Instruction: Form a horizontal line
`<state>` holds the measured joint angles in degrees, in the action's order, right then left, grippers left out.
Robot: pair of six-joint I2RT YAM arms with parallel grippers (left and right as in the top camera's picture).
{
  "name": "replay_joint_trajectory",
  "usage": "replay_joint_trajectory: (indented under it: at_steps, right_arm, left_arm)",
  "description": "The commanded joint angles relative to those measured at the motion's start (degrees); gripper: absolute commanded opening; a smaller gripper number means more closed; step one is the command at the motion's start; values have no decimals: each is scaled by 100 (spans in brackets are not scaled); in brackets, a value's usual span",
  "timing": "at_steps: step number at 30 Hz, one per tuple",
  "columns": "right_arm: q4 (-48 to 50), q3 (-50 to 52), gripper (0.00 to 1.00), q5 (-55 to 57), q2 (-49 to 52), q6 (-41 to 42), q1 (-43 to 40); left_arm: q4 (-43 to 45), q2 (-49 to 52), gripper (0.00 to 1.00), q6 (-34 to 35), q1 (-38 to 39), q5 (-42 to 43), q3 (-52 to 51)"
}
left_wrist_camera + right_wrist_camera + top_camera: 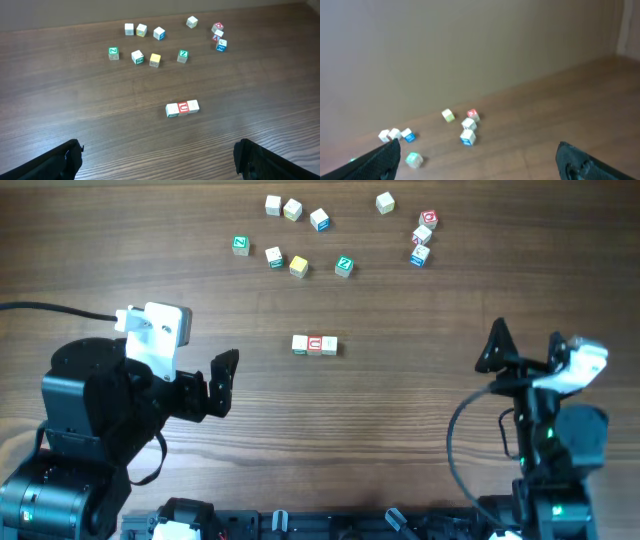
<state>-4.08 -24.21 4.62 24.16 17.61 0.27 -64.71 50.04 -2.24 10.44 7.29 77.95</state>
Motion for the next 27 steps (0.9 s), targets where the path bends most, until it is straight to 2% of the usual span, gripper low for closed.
replay_joint_trajectory:
  at_steps: [1,6,14,18,22,27]
  right_arm:
    - [669,649,100,-219,-787,-90,-20]
    - [1220,1368,100,-221,-1788,-90,-33]
    - [1738,2378,100,-240,-2396,192,-59]
    - [1351,2391,99,-219,-2398,507,-175]
    - [422,2391,100,-142,-2398,472,-175]
    - [450,2391,100,-264,-2400,-293,-175]
  left_arm:
    - [9,15,100,-9,-22,-35,48]
    - [11,15,100,-9,-22,-35,48]
    - [9,15,100,-9,-22,-35,48]
    - [9,15,100,-9,-22,-35,48]
    - [11,15,100,-9,-22,-35,48]
    - [11,15,100,-9,-22,-35,48]
